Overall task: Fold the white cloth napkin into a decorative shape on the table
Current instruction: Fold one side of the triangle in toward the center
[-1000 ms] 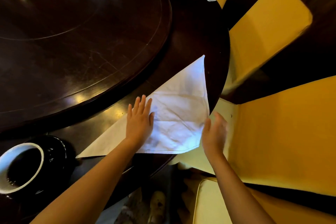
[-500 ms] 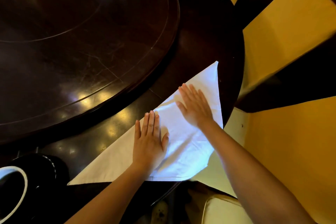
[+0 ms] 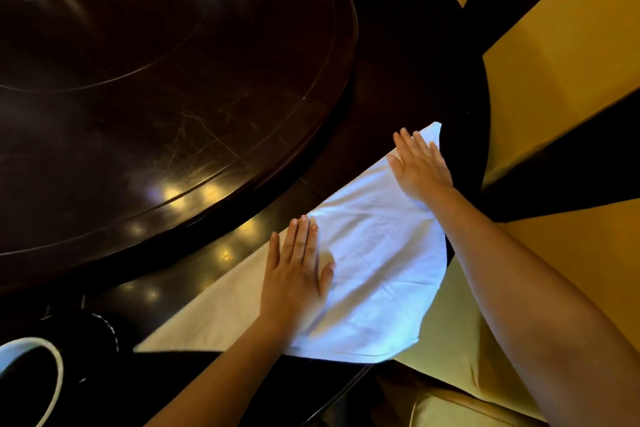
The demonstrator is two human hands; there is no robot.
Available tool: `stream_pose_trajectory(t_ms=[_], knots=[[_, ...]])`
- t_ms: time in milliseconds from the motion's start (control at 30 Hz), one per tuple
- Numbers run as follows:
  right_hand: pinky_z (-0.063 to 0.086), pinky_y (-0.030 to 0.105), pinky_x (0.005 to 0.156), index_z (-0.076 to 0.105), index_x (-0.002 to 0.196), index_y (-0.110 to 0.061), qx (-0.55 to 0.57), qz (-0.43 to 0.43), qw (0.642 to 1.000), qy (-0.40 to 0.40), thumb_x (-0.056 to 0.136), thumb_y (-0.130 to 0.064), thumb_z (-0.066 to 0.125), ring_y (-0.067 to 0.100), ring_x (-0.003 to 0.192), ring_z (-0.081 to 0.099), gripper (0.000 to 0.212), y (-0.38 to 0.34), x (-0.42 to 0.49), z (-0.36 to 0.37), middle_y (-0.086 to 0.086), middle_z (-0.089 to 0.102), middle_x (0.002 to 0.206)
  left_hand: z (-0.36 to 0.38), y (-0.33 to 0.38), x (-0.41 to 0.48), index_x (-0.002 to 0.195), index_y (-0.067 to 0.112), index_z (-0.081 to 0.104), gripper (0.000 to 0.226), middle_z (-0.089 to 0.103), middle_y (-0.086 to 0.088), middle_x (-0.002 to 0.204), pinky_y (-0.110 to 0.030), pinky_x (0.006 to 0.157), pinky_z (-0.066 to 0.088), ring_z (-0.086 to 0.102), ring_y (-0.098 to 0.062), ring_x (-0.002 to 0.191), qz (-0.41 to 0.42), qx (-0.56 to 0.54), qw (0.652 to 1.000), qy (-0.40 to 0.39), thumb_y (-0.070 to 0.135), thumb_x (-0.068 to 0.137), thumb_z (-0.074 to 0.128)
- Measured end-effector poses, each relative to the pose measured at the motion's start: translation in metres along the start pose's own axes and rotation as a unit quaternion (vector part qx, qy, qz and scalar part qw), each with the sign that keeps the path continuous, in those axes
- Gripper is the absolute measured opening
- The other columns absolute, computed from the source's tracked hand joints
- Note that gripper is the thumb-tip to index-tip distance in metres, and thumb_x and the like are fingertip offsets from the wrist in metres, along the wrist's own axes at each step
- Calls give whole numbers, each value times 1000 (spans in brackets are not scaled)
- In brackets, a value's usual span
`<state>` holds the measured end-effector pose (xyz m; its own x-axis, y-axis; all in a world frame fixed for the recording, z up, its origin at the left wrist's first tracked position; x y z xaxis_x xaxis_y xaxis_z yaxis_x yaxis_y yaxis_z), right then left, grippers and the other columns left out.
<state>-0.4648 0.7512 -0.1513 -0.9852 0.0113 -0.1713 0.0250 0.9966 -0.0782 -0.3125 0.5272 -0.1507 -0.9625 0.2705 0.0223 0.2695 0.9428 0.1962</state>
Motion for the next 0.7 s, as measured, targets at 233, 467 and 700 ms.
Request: stream_pose_trajectory(t_ms=[233,467,700], knots=[[2,47,118,8,147,-24,-6,70,997,39,98,-41,13,16,145,3,53,31,-42,-1,-5,5,158,-12,-28,35,139,9,33,64,34,-9,148,-41,115,9,27,-25,138,98,5,995,-20,50,90,24],[2,51,117,7,147,-25,-33,113,992,37,98,-37,13,19,144,9,51,56,-57,-7,-6,8,158,-9,30,65,137,5,37,60,36,-15,146,-51,110,27,29,-34,137,117,-49,992,-10,40,89,25],[18,51,112,36,132,-14,-135,106,982,80,90,-8,40,33,124,30,43,68,-43,-37,11,40,132,11,40,76,146,16,14,73,10,-3,156,-39,116,-2,1,-19,144,98,-28,995,-21,53,83,0]])
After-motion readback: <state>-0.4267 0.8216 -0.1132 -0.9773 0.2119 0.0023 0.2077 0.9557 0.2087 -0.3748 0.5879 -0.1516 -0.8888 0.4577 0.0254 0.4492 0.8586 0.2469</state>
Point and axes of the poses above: each hand's wrist, its own x-axis towards the middle knuckle, its own z-axis out of the palm, y = z × x, the point moved 10 cm from there along x, towards the middle knuckle
